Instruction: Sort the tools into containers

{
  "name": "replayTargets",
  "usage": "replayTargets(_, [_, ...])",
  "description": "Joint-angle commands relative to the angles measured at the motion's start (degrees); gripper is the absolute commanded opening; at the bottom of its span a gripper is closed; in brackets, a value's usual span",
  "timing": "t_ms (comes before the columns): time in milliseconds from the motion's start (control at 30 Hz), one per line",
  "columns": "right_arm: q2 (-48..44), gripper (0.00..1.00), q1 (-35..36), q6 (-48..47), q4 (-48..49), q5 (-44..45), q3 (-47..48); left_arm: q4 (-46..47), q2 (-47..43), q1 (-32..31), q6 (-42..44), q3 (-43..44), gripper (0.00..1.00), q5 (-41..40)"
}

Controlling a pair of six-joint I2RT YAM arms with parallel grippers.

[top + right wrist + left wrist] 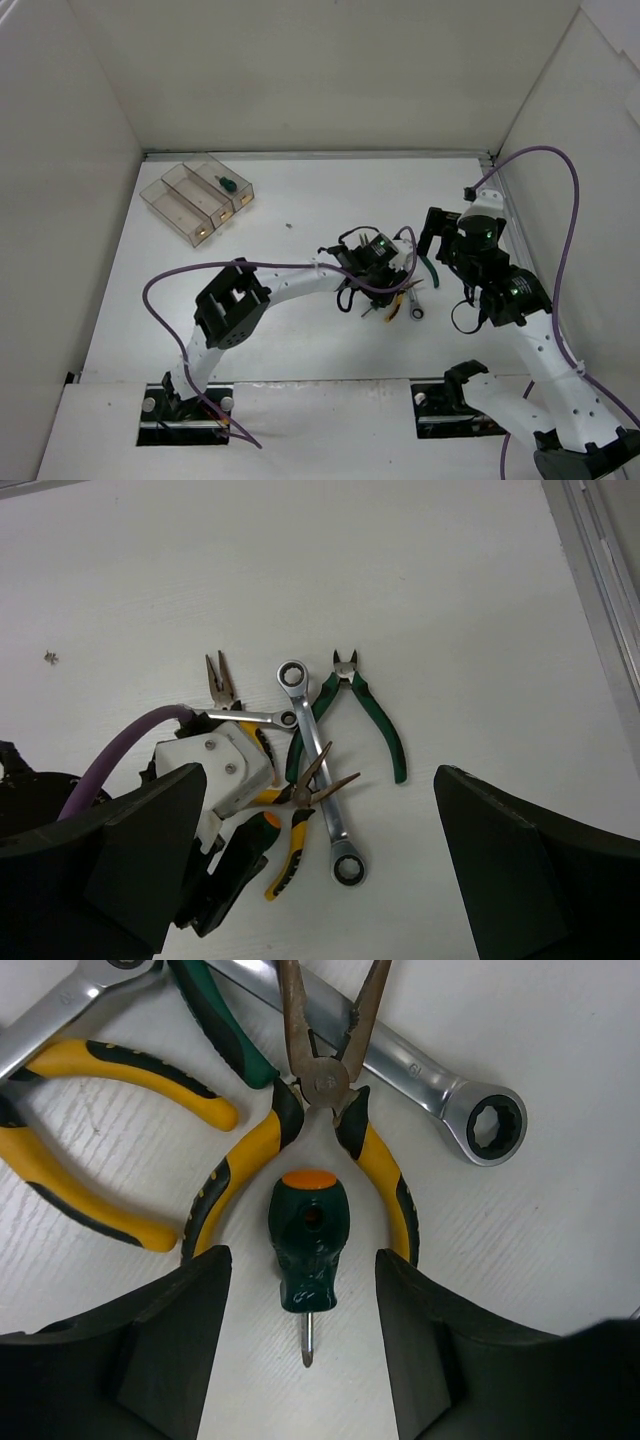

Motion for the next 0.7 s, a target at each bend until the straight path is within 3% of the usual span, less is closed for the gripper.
replayTargets(0, [-0.59, 0.98, 0.55, 0.7, 3.95, -2.28, 0.54, 0.3, 1.04, -0.76, -0.67, 2.39, 0.55, 1.49])
replayTargets(233, [-0.06, 0.98, 0.55, 1.22, 4.12, -2.11, -0.25, -1.02, 3.76, -1.9, -1.19, 2.57, 0.41, 1.49])
replayTargets(433, [0.82, 0.98, 0.55, 1.05, 4.12, -2.46, 0.53, -2.34, 2.19, -1.9, -0.84, 2.22, 0.0, -0.79])
replayTargets(667, [2.84, 0.98, 0.55, 0.26, 4.21, -2.37, 2.56, -0.23, -6.94, 0.89, -2.16, -4.98, 0.0, -1.5])
